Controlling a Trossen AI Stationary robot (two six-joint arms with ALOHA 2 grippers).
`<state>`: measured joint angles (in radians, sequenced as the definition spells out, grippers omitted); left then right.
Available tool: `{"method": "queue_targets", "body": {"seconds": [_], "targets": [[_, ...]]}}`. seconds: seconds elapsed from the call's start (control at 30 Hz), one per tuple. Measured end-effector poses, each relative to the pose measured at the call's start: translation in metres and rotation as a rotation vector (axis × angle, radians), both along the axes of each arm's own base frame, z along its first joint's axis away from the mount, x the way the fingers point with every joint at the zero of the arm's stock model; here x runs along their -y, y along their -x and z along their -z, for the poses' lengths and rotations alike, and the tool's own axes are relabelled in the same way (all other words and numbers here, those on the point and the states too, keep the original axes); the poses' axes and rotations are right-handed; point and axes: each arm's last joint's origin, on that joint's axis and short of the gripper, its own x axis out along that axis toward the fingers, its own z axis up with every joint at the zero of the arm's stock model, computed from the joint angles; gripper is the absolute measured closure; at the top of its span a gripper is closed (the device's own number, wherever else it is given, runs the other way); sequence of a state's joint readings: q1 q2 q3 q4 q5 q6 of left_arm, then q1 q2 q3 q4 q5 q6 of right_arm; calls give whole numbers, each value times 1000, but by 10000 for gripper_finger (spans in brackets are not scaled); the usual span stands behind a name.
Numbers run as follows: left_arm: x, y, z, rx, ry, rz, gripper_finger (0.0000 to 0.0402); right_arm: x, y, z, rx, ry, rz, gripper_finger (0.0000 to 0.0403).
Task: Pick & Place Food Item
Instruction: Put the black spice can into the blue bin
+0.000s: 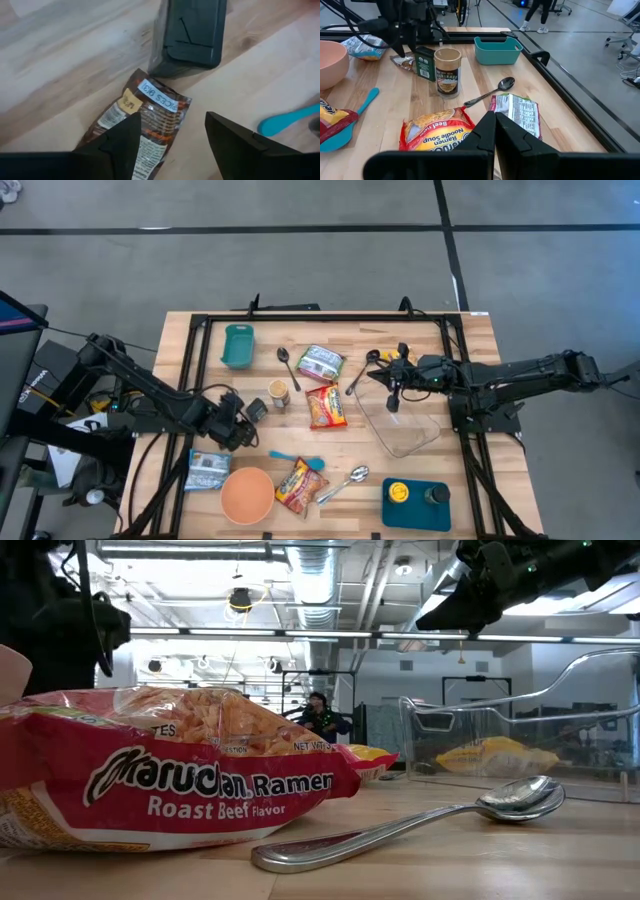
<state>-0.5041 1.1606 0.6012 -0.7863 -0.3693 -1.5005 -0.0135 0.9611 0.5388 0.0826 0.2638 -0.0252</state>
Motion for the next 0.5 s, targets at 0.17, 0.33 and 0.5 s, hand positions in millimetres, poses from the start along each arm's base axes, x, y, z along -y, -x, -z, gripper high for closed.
{"method": "queue_targets", "body": {"seconds": [0.17,0.33,0.5], "targets": [[-1,1,3,-4,-13,-2,184,0,0,0,0,0,0,401],[-2,-1,2,36,-71,5,187,0,0,0,1,-3,1,401],[-2,-2,1,46,-108,48,186,0,0,0,0,-2,1,401]]}}
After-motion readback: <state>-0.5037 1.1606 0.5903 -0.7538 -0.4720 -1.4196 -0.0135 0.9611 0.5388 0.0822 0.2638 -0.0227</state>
